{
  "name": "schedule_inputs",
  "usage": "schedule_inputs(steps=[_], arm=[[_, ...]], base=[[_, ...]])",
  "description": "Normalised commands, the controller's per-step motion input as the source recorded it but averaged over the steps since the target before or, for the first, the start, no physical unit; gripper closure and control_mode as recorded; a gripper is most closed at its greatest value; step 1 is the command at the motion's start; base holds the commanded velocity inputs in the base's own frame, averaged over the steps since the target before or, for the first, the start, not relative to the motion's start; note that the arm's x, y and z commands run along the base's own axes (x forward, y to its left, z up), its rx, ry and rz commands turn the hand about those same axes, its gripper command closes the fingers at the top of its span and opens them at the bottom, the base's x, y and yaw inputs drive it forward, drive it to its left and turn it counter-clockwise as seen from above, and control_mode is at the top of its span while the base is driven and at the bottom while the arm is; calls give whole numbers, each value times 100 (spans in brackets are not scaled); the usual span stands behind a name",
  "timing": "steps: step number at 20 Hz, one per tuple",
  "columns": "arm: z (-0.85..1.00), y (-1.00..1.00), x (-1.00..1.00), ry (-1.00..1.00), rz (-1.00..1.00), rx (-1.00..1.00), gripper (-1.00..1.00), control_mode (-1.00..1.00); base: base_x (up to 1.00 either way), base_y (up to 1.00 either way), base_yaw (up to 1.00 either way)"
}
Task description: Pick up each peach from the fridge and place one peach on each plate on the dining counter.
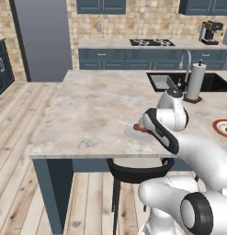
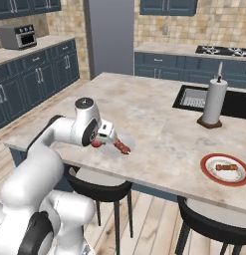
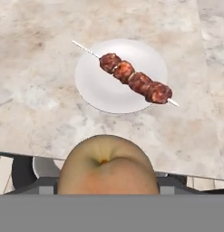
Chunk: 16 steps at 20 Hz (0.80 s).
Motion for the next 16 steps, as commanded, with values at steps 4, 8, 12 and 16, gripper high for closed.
schedule_inputs(steps=[4,8,12,16], arm=[[-36,0,51,6,0,0,100,-100],[-39,0,45,1,0,0,100,-100],[-41,0,40,0,0,0,100,-100],[-32,0,45,0,0,0,100,-100]], base=[[0,0,0],[0,0,0],[0,0,0],[0,0,0]])
